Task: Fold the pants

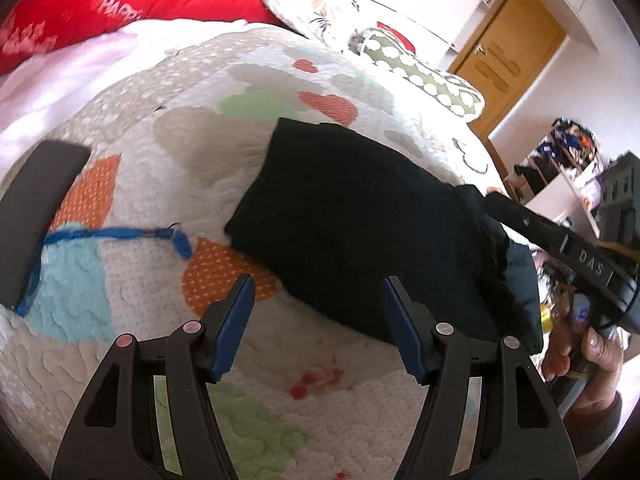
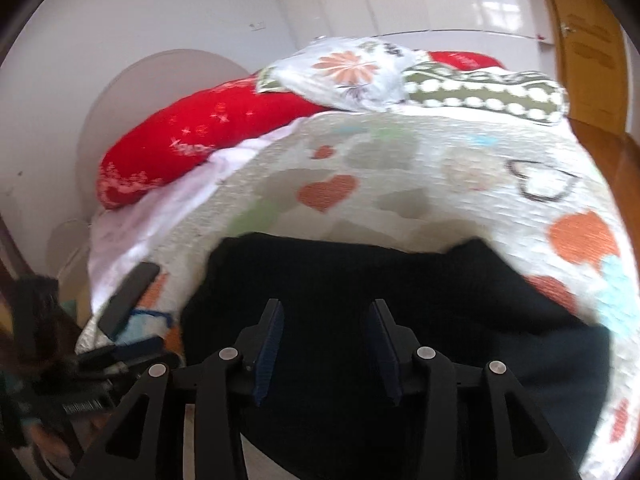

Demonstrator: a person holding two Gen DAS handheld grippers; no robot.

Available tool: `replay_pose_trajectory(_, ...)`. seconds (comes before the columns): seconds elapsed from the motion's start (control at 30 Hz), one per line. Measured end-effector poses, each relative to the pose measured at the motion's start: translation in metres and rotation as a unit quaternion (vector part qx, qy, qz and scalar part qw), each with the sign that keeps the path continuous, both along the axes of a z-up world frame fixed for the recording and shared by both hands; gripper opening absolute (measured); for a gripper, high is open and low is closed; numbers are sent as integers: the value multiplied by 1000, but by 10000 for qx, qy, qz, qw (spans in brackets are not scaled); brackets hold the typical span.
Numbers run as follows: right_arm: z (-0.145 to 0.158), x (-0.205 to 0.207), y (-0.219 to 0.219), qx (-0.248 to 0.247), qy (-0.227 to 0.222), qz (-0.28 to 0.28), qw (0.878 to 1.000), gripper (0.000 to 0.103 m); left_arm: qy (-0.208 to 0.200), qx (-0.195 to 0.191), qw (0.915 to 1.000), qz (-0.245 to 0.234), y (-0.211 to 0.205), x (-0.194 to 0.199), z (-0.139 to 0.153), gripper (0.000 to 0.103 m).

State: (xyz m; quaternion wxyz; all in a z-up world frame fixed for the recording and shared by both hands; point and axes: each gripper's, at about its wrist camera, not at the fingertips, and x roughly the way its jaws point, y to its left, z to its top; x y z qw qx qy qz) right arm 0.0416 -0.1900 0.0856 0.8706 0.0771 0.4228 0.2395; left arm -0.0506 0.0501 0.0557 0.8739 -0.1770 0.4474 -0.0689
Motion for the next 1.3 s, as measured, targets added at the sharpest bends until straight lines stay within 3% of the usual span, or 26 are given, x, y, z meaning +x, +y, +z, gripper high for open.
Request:
replay_pose_trajectory(0.2,-4,32,54,-64,97,688,9976,52,184,-383,9987,263,10,7,-18,66)
replay_pose_trajectory(0.37,-18,62,101,-385,219,1234,9914,59,187,-370,9987,306,9,20,-24,66)
replay_pose_trajectory(0.6,-48,91,140,-845,276,1570,9836,63,133,-348,9989,267,7,34,-31,73)
replay_pose_trajectory(0.83,-57,107,143,-665,368,1469,9862,64,103,-356,9991,218,7,37,-32,76)
replay_pose_trajectory(1.1,-39,102,142,-780,167,1472,9859,64,146,-345,9990,252,6,38,-31,76)
replay_pose_trajectory(1.3,-45,109,149,-906,299,1576,9829,64,142,-360,9989,257,8,42,-32,76)
